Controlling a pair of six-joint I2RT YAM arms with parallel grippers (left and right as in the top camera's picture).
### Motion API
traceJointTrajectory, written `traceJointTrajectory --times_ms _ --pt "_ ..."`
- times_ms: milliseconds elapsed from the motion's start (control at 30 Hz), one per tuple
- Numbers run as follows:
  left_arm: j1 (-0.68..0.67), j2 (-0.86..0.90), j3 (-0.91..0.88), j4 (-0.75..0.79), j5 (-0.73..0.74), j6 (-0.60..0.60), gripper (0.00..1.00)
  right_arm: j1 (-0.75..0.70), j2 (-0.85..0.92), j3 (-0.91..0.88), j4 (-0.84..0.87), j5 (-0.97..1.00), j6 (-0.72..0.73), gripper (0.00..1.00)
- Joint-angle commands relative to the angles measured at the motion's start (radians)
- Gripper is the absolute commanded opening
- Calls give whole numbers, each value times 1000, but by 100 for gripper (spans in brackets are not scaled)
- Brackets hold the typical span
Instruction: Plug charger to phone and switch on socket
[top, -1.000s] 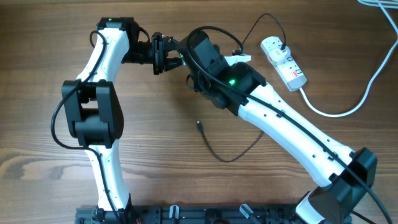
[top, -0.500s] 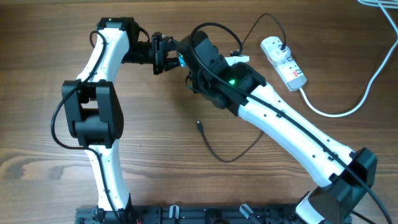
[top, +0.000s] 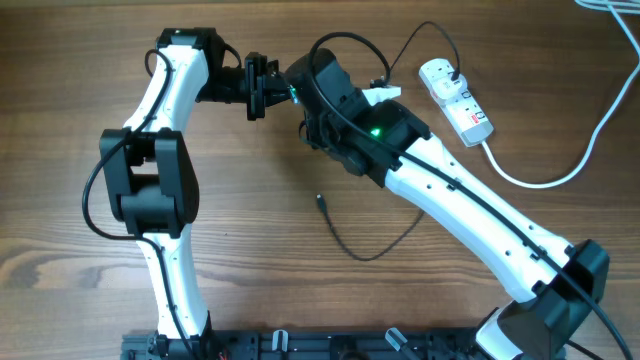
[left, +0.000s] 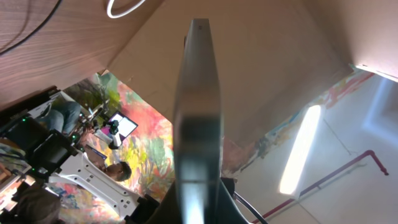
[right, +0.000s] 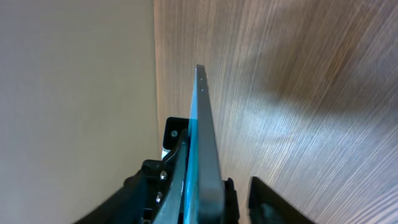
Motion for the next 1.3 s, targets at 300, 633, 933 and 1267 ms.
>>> traceJointTrajectory --times_ms 300,633,933,1267 --pt "10 -40 2 221 18 2 4 -3 -192 24 56 119 -783 97" --pt "51 -49 2 384 -238 221 4 -73 -303 19 -252 -74 -1463 100" --pt "68 -281 2 345 -745 311 4 -96 -156 -83 -362 -286 -1593 85" --pt "198 -396 -1 244 -1206 49 4 -64 101 -123 -321 -386 -1670 61"
